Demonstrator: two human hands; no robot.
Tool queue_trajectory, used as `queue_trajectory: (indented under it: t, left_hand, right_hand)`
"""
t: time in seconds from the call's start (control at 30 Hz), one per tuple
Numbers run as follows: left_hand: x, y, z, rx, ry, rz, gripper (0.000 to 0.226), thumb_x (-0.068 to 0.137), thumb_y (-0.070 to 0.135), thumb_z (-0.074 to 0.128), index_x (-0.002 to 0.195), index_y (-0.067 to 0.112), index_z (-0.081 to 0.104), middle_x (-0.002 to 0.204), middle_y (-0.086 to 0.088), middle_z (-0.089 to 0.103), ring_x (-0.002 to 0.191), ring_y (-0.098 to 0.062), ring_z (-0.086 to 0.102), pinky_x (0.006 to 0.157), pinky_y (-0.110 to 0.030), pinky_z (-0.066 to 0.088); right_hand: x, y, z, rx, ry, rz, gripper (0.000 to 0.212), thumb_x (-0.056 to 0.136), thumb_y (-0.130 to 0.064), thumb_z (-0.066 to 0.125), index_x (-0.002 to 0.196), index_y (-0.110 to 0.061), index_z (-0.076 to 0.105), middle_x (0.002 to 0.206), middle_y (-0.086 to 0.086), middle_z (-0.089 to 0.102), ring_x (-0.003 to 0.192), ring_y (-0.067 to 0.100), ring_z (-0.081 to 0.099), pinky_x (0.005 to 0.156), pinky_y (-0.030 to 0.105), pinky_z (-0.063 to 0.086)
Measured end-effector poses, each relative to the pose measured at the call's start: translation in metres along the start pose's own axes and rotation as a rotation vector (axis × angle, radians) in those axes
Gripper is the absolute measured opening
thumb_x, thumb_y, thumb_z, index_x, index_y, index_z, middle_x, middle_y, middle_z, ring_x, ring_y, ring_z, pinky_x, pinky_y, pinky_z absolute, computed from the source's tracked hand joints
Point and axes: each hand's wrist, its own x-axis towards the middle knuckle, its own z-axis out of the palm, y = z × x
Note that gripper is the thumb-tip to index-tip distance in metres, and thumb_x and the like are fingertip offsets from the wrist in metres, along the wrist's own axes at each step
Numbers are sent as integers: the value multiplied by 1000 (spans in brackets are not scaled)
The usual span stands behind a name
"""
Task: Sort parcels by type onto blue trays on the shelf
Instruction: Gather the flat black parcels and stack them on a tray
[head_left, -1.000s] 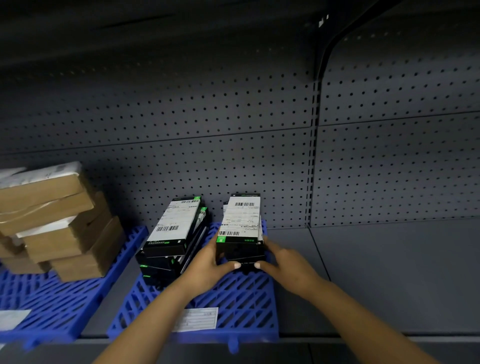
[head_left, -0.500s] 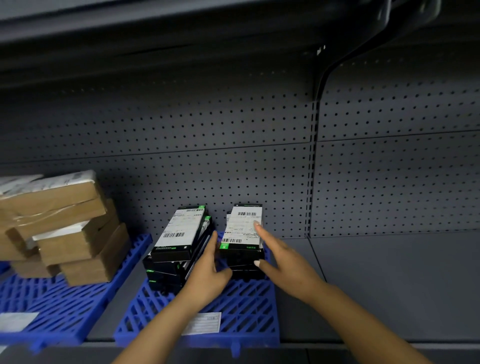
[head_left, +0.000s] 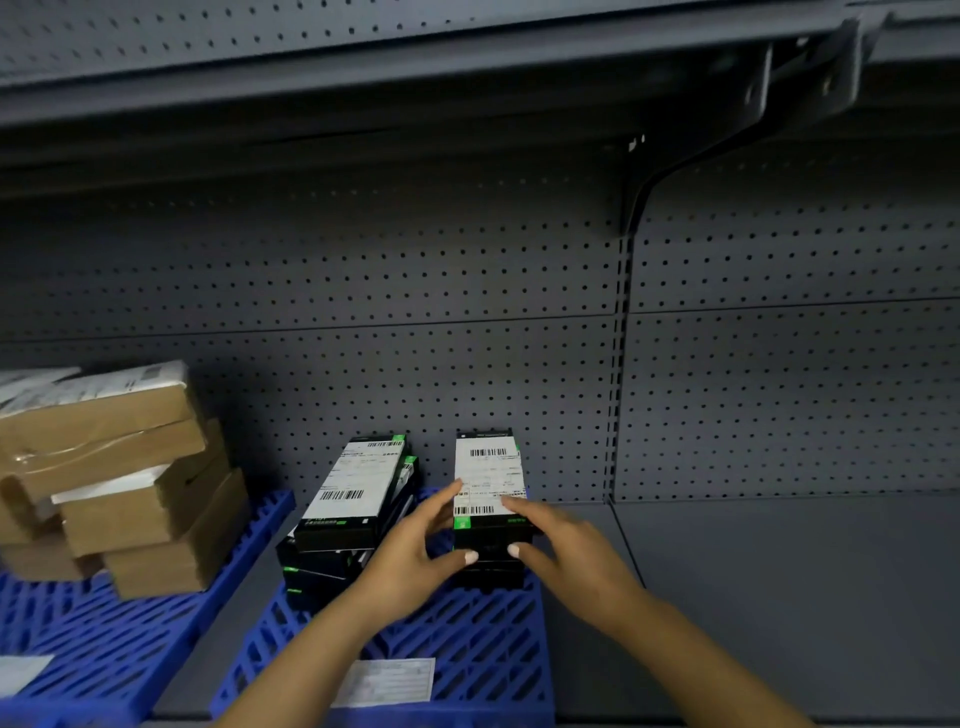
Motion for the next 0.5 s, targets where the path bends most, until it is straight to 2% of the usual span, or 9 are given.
queue_trajectory:
  t: [0.1,0.17,0.27,0.33,0.43,0.5]
  left_hand:
    - [1,-1,0,-12,-14,-13,78,85,11,69,147,32,26,144,18,32,121,21,31,99,-8,34]
    - [0,0,2,4,-11,-11,77,88,12,66,148,34,22,146,19,26,128,14,25,96,-4,31]
    - [-1,-3,2,78,-10,8,78,90,20,63,147,41,13,147,24,18,128,21,16,102,-4,20]
    - [-3,-3,4,130,-16,17,78,92,24,61,146,44,8,149,25,14,133,18,12,105,-6,15]
    - [-4,-4,6,169,33,45,78,90,19,64,145,39,12,150,20,16,131,19,13,101,0,14]
    - [-3,-7,6,163,46,45,80,87,12,67,143,39,17,152,16,19,129,20,14,104,-3,15]
  right_hand:
    - [1,1,-1,-3,-2,2,52,95,-27,55,143,-33,35,140,-3,47,123,7,46,97,14,37]
    - [3,1,-2,-9,-5,5,53,95,-27,54,144,-32,34,141,-3,46,124,7,45,97,13,35]
    - [3,-1,1,-20,-1,11,54,96,-29,53,145,-33,32,142,-3,45,125,7,44,97,14,35]
    - [1,-1,1,-17,2,8,54,96,-29,52,145,-33,31,143,-4,43,125,7,43,97,12,34]
    - [-1,1,3,24,23,5,52,97,-27,51,144,-33,31,142,-4,43,122,4,43,94,6,31]
    - [-2,0,7,42,44,7,51,97,-24,50,144,-31,31,142,-5,42,121,2,41,92,2,29]
